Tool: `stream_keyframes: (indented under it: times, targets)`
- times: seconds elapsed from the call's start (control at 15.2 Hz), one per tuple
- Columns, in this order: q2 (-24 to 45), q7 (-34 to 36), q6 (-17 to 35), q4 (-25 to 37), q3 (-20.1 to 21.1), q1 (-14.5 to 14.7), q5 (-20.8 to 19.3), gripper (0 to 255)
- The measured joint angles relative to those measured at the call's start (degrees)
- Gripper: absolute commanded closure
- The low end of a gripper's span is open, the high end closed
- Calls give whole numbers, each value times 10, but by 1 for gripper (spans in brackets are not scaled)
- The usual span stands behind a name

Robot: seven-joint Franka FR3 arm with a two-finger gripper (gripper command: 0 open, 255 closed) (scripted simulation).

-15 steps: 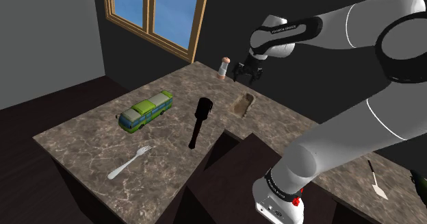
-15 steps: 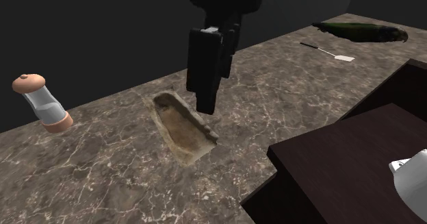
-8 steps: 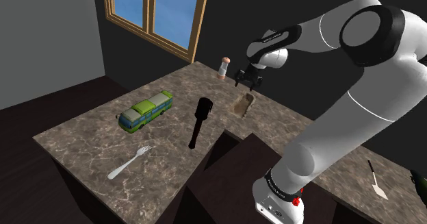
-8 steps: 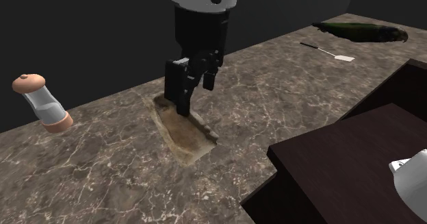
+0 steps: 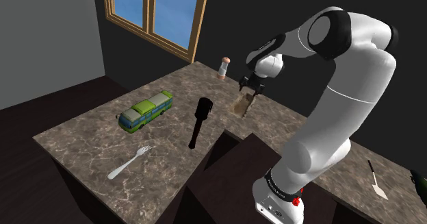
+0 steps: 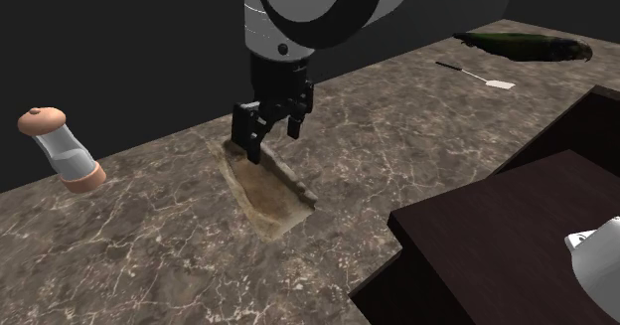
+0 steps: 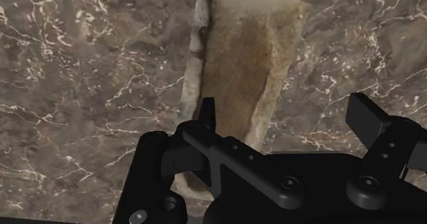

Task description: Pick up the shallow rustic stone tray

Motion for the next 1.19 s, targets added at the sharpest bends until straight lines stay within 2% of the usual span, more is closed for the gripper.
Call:
stream_keyframes:
  times: [0.59,1.19]
  targets:
    - [166,-44,55,98,24,-96,135,0]
    - [235,-70,97,125,57,-131,181,0]
